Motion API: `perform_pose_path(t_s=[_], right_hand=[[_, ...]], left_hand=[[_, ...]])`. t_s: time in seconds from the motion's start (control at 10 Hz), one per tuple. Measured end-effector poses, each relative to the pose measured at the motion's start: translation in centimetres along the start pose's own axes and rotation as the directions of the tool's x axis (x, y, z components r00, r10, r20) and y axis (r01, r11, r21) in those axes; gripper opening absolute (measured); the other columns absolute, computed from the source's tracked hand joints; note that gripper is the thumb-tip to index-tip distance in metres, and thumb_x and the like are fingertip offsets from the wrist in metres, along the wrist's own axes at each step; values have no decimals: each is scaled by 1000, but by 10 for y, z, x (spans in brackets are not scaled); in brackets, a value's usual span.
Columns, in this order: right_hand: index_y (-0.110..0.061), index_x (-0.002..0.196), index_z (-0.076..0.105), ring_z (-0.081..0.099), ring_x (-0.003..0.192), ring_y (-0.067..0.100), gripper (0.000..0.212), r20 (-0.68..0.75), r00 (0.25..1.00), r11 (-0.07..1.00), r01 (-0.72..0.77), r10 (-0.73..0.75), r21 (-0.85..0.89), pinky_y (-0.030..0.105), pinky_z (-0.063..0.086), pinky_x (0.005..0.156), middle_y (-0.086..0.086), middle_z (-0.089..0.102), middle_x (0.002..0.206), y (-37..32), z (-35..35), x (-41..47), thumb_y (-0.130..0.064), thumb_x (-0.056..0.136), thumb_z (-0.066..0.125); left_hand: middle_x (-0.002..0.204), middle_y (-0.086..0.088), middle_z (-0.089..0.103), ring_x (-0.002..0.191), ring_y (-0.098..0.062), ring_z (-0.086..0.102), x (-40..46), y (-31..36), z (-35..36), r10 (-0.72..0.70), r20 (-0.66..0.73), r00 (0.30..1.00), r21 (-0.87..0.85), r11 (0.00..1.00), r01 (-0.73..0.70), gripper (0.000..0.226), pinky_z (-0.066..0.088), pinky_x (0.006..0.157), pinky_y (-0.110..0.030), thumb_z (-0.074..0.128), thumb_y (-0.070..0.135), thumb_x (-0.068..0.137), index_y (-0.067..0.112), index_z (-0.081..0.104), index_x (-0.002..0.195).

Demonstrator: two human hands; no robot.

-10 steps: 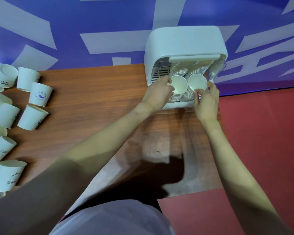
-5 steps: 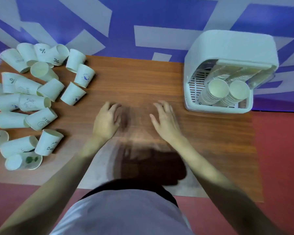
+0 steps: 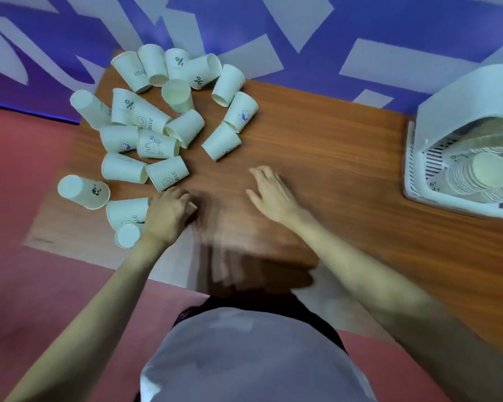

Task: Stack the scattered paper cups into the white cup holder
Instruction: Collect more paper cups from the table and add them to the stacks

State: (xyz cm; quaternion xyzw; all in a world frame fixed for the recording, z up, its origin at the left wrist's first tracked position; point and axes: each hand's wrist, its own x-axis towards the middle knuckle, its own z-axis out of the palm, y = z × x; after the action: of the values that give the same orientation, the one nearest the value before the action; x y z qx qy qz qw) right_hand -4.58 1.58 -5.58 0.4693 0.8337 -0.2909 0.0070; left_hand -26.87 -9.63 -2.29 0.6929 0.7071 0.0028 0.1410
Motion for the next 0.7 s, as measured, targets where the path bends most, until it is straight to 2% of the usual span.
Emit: perform_pose_path(t_s=[0.1,0.2,0.3,0.4,0.5,0.6,0.7], right_hand=[[-7,143,32,47,120,31,54,-83,997,999,6,-2,46,42,43,98,11,36,140,-8,-7,34,-25,96,51],[-7,143,31,48,119,30,53,-83,996,995,-26,35,99,41,44,97,10,36,141,-31,-18,60,-21,96,50],[-9,145,29,49,118,27,56,-76,995,980,-53,69,191,39,44,98,10,36,143,-39,-25,83,-17,95,52],[-10,146,29,46,124,26,60,-51,989,963,-121,137,239,34,40,101,12,36,145,-44,-24,102,-16,93,55],[-10,148,24,35,135,27,64,-14,983,946,-172,183,275,33,31,108,16,32,148,-50,-21,114,-12,92,55],[-12,147,28,36,134,27,63,-20,976,904,-194,218,380,30,29,108,16,36,144,-60,-19,119,-8,90,56],[-6,134,44,47,123,26,50,-34,959,855,-234,280,462,27,38,97,14,50,133,-63,-10,121,-3,86,57]], left_hand=[[94,-11,64,91,-35,58,2,-16,-1,37,75,996,-18,999,-36,25,47,71,-40,69,7,68,8,66,92],[91,-10,64,84,-35,59,5,-29,-3,65,97,993,-9,998,-64,30,47,71,-39,65,4,64,9,66,94],[81,-10,63,75,-34,59,8,-36,-4,84,83,993,-10,996,-83,25,40,63,-34,61,2,66,8,66,90],[73,-10,62,68,-35,59,14,-41,-5,124,92,988,-72,990,-117,25,38,57,-33,57,5,60,8,65,84],[69,-8,64,64,-32,61,16,-42,-11,153,41,987,-130,981,-147,23,44,60,-32,58,2,59,9,66,80],[70,-8,69,63,-30,65,15,-39,-19,148,-21,989,-219,964,-149,30,47,61,-29,65,-10,56,8,69,80],[82,-13,71,75,-32,67,19,-39,-20,91,-27,995,-257,962,-95,32,49,67,-31,60,-13,63,5,70,88]])
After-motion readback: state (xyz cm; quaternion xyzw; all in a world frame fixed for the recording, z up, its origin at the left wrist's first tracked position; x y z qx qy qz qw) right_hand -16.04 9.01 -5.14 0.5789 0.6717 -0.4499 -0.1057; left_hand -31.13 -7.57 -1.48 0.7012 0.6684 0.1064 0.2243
